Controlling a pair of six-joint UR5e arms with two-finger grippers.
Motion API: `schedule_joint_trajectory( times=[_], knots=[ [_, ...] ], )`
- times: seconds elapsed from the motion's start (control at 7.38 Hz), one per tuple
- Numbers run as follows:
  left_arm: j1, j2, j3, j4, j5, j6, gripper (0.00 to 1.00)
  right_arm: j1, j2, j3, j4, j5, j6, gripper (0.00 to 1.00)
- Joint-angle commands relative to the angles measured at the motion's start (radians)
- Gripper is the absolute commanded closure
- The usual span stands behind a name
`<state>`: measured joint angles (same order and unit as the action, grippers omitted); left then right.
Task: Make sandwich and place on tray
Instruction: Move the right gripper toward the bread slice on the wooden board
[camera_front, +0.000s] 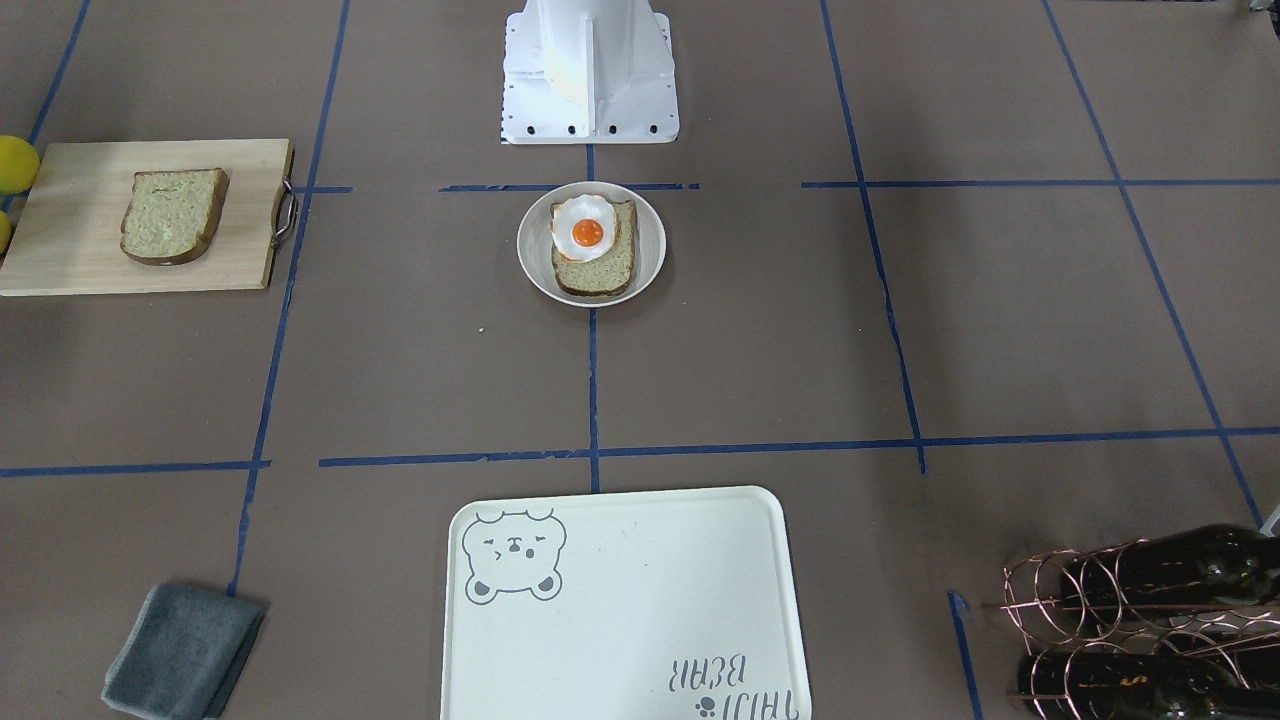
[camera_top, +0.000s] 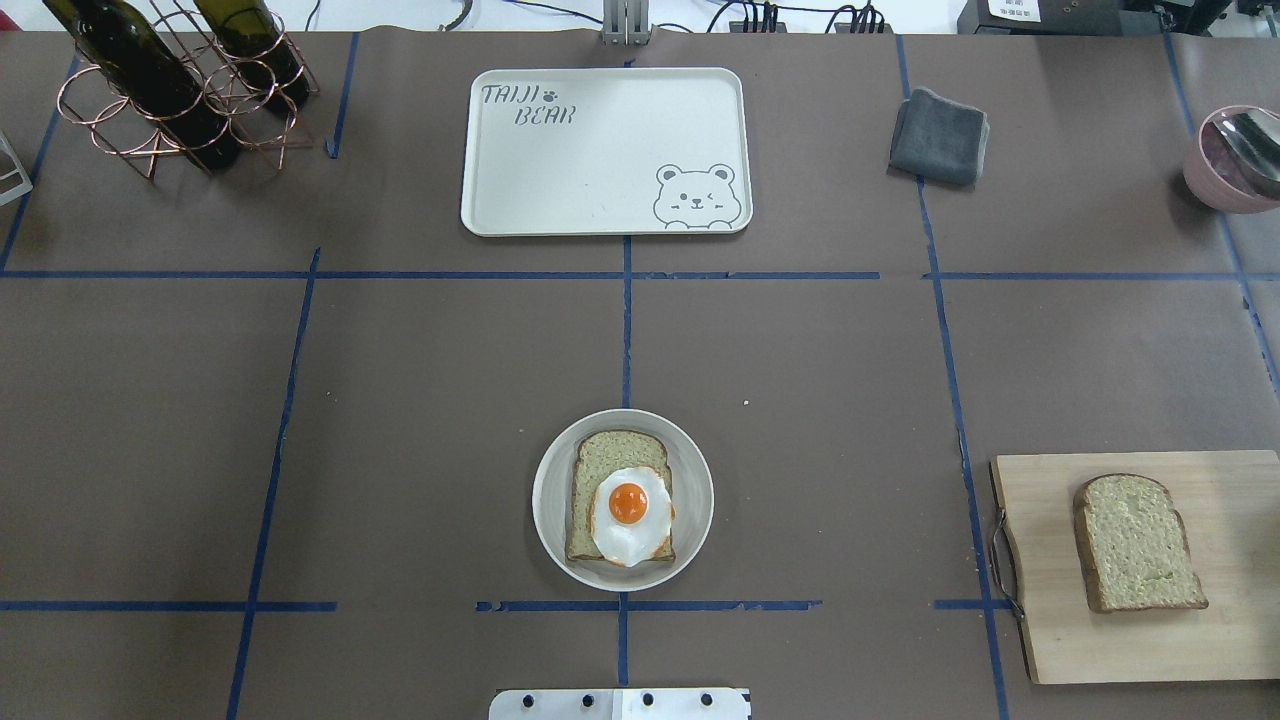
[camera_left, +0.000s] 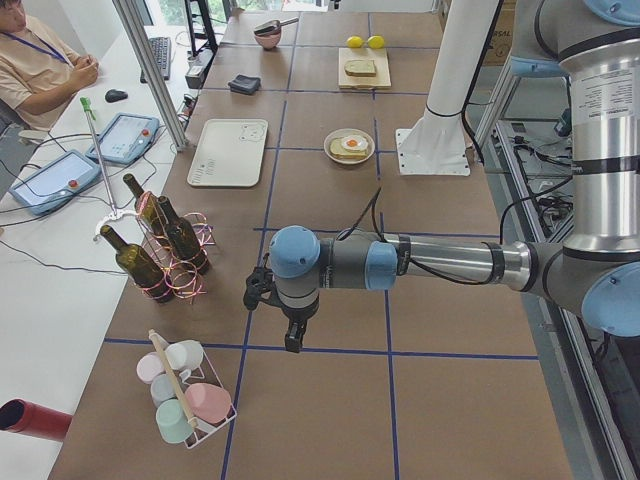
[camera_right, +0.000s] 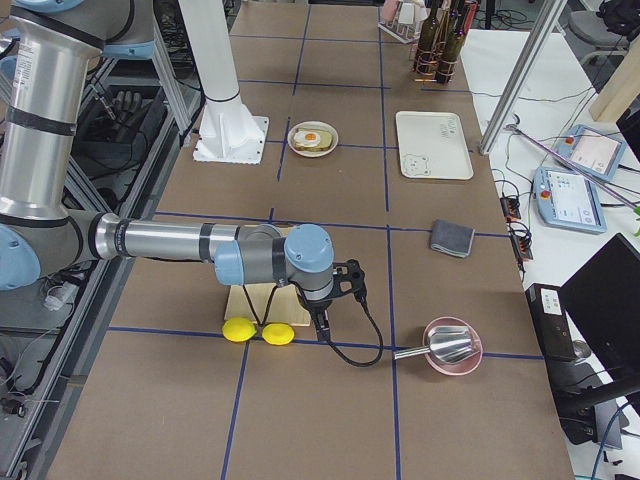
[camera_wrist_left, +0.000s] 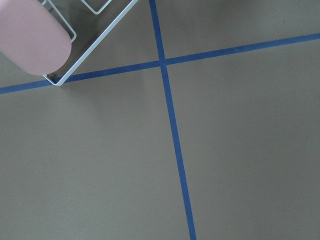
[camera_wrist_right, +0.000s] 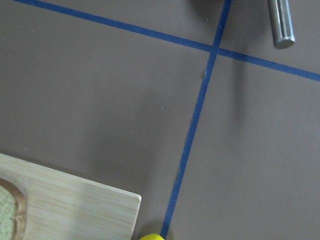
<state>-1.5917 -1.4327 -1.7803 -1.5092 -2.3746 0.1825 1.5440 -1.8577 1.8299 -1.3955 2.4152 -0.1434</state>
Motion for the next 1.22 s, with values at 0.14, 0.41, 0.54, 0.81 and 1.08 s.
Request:
schedule_joint_trajectory(
  times=[0.14, 0.41, 0.54, 0.81, 1.08],
  knots=[
    [0.001, 0.003, 0.001, 0.001, 0.0, 0.0, 0.0, -0.135, -0.009, 0.006, 0.241, 0.091, 0.35, 0.0],
    [0.001, 0.003, 0.001, 0.001, 0.0, 0.0, 0.0, -0.284, -0.127, 0.003, 0.572, 0.049, 0.645, 0.0],
    [0.001, 0.003, 0.001, 0.001, 0.0, 0.0, 0.0, -0.367, -0.155, 0.003, 0.658, -0.021, 0.759, 0.0],
    [0.001, 0.005, -0.001, 0.001, 0.0, 0.0, 0.0, -0.519, -0.166, 0.0, 0.798, -0.124, 0.969, 0.01],
    [0.001, 0.005, 0.001, 0.001, 0.0, 0.0, 0.0, -0.666, -0.164, -0.003, 0.874, -0.238, 1.109, 0.06]
  ],
)
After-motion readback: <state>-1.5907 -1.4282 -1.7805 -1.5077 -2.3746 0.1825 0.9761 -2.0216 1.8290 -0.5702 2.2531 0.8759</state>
